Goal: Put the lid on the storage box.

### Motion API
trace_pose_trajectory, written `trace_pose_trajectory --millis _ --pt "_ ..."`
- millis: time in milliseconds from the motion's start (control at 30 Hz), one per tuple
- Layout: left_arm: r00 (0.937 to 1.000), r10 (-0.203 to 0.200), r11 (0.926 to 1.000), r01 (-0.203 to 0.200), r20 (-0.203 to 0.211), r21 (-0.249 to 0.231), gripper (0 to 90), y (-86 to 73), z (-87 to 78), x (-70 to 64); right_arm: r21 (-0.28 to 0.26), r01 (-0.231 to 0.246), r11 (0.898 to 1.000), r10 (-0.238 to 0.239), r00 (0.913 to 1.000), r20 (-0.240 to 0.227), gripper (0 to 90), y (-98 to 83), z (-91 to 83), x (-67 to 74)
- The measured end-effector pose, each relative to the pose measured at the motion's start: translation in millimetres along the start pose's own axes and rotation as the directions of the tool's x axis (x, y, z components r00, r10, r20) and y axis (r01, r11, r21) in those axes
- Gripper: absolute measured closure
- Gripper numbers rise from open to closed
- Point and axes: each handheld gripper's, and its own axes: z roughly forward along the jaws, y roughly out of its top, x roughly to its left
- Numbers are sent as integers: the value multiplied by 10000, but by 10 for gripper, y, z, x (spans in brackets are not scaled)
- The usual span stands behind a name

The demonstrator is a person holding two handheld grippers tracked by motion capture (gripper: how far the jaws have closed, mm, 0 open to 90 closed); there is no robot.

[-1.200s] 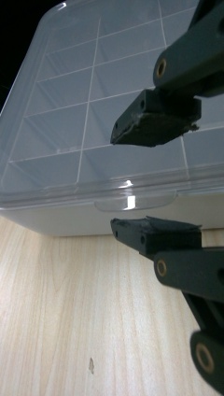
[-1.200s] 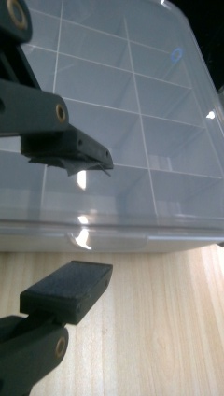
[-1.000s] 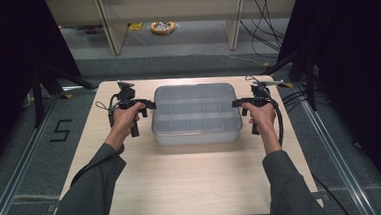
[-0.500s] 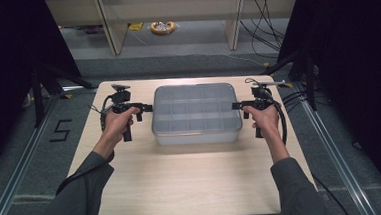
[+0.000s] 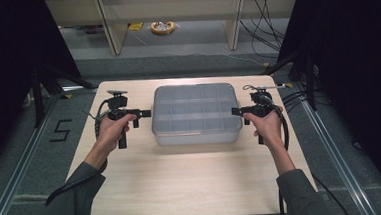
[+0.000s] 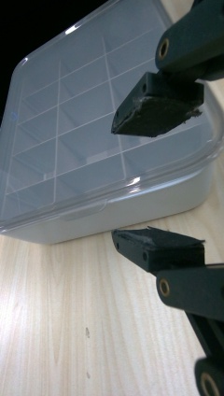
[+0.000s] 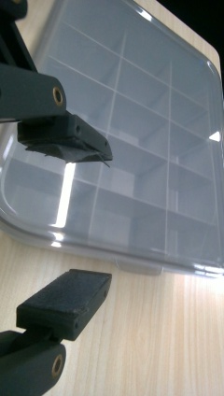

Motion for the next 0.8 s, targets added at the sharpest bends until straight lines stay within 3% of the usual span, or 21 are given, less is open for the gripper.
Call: trace_pose_trajectory --millis 33,100,133,200,233,267,300,400,433,467,533,567,633,667,800 --pt "10000 66 10000 -66 19 -31 407 -27 -19 -8 62 -476 9988 476 9988 -75 353 -20 -24 62" --pt "9998 194 9998 -193 36 -45 393 -90 -61 -32 -118 39 9999 -42 9996 -261 348 -53 -49 44" --pt "9995 312 9995 -312 94 -29 381 -123 -81 -41 5 -419 9991 419 9988 -250 343 -77 -72 99" --pt "9988 466 9989 -465 132 -78 362 -193 -124 -69 -168 214 9996 -219 9992 -319 339 -118 -91 88" --pt "9981 571 9983 -569 221 -83 354 -231 -146 -75 65 -309 9995 311 9990 -326 335 -145 -124 145" --pt "9977 623 9980 -621 269 -90 351 -271 -167 -89 -197 215 9996 -224 9985 -493 328 -169 -124 123" --pt "9966 755 9971 -753 336 -68 346 -321 -192 -99 -110 57 9999 -63 9984 -554 327 -201 -146 153" --pt "9957 794 9968 -792 470 -65 321 -439 -242 -120 -219 408 9989 -425 9958 -812 319 -296 -184 196" --pt "9933 1004 9948 -1011 574 95 318 -476 -273 -105 -286 515 9983 -540 9942 -925 317 -331 -196 213" --pt "9947 839 9965 -836 600 -81 311 -525 -277 -128 -263 462 9986 -486 9939 -994 315 -366 -214 236" --pt "9918 1084 9941 -1083 683 -51 306 -625 -318 -136 -353 582 9977 -619 9913 -1159 308 -435 -237 269" --pt "9922 970 9953 -967 782 -85 297 -658 -321 -150 -418 695 9967 -742 9895 -1243 304 -478 -246 288" --pt "9895 1083 9941 -1087 956 -9 285 -736 -347 -165 -247 461 9986 -487 9914 -1213 293 -552 -272 360" --pt "9873 1288 9915 -1299 929 56 281 -772 -363 -164 -318 883 9956 -916 9876 -1276 286 -569 -273 343" --pt "9825 1599 9871 -1602 953 -48 276 -929 -395 -204 -481 1105 9927 -1163 9828 -1434 270 -693 -292 409"
